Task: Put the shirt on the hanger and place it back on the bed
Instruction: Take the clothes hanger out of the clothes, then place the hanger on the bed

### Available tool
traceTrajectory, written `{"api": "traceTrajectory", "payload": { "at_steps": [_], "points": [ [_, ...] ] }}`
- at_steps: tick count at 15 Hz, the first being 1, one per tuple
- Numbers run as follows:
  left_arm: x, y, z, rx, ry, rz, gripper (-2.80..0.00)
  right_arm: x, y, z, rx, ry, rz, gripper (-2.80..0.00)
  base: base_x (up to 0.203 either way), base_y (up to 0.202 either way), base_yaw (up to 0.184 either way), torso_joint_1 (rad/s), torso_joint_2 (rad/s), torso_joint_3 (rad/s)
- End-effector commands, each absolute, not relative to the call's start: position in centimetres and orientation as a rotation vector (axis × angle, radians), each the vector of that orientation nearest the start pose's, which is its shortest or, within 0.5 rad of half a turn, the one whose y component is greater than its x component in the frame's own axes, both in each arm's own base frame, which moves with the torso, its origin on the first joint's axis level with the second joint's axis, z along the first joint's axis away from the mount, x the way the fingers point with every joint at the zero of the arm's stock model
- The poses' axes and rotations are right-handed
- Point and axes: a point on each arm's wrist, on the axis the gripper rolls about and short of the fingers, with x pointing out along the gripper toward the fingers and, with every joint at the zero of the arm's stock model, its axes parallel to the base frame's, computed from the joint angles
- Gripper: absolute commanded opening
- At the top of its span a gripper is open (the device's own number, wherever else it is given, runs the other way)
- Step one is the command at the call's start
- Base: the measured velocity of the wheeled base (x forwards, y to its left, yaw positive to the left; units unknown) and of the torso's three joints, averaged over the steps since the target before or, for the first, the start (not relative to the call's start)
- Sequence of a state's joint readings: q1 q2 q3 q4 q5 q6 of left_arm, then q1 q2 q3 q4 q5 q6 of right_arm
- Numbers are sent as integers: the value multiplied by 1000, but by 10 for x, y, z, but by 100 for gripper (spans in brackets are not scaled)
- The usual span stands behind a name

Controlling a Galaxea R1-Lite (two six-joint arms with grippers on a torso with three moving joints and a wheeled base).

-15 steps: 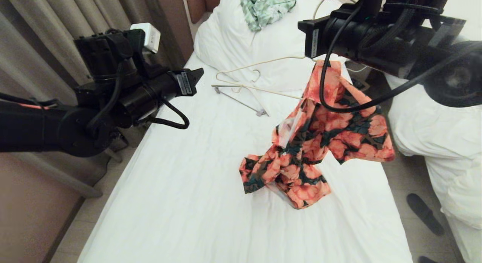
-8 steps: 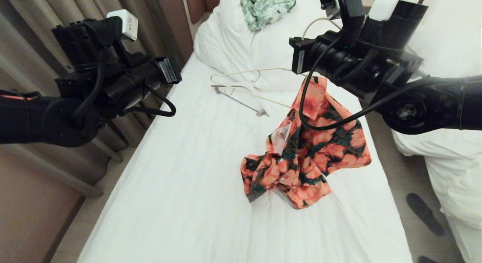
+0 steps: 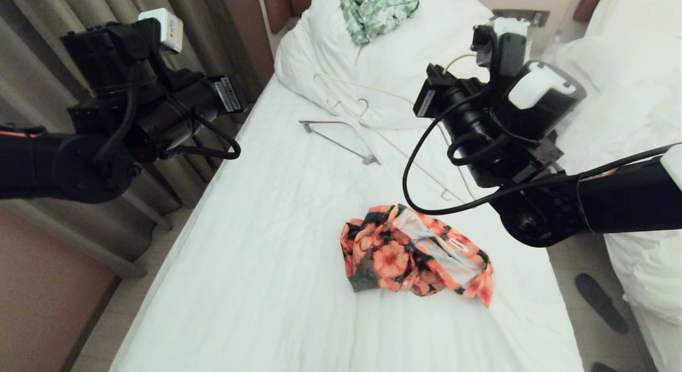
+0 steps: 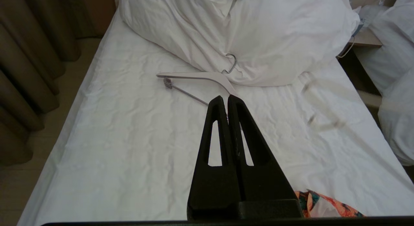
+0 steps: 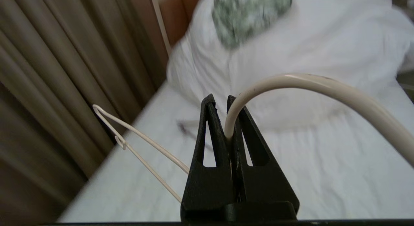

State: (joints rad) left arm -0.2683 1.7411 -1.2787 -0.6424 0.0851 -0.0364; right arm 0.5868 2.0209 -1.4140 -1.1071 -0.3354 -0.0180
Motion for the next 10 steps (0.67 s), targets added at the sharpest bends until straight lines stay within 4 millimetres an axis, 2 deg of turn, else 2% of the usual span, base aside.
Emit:
{"api": "traceTrajectory", "payload": {
  "at_steps": [1,3,6,10],
  "points": [
    [330,-89,304,-69,-178,-187,-280,349,221,266,160,-379,232,-280,0,0,0,0,0,0],
    [330,-90,304,-69,-178,-188,-280,349,218,256,82,-256,200,-280,0,0,0,0,0,0],
    [328,-90,305,-70,-181,-188,-280,353,207,228,-44,-16,178,-280,0,0,0,0,0,0],
    [328,-90,305,-69,-180,-188,-280,377,197,175,-85,193,188,-280,0,0,0,0,0,0]
  ]
}}
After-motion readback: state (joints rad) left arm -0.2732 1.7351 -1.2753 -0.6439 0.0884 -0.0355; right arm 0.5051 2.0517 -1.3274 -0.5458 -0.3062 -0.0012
